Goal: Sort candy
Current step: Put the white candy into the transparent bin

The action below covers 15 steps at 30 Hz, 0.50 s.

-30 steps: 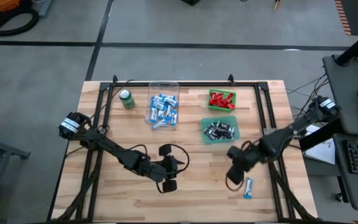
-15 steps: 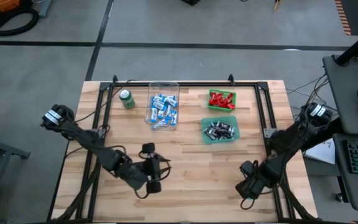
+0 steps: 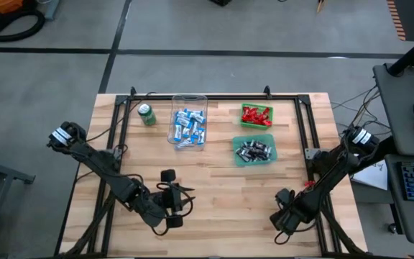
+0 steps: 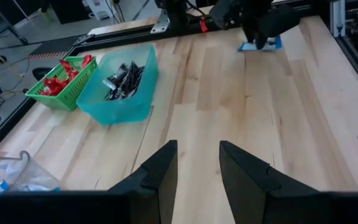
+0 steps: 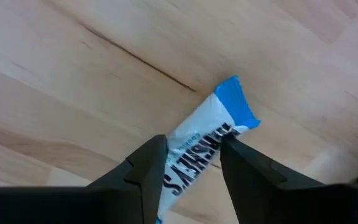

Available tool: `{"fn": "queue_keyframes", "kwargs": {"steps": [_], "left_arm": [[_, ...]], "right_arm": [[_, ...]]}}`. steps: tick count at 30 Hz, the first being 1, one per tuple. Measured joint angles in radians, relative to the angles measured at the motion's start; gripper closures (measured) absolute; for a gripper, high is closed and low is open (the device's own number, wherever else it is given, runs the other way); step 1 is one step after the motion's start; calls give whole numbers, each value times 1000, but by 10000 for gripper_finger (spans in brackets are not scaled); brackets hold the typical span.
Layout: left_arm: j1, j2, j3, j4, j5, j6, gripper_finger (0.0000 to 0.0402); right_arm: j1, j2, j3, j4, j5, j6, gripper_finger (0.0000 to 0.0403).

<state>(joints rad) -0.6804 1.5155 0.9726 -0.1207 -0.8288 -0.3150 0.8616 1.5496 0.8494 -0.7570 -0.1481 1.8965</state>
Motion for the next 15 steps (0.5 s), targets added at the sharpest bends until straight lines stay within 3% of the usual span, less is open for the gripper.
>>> {"fn": "queue_keyframes", "kwargs": {"steps": [7, 15], "left_arm": [[0, 26, 0, 23, 0, -13, 299], [0, 67, -1, 83, 0, -7, 299]], "right_arm": [[0, 0, -1, 49, 153, -86, 284], [-8, -34, -6, 103, 401, -264, 340]]}}
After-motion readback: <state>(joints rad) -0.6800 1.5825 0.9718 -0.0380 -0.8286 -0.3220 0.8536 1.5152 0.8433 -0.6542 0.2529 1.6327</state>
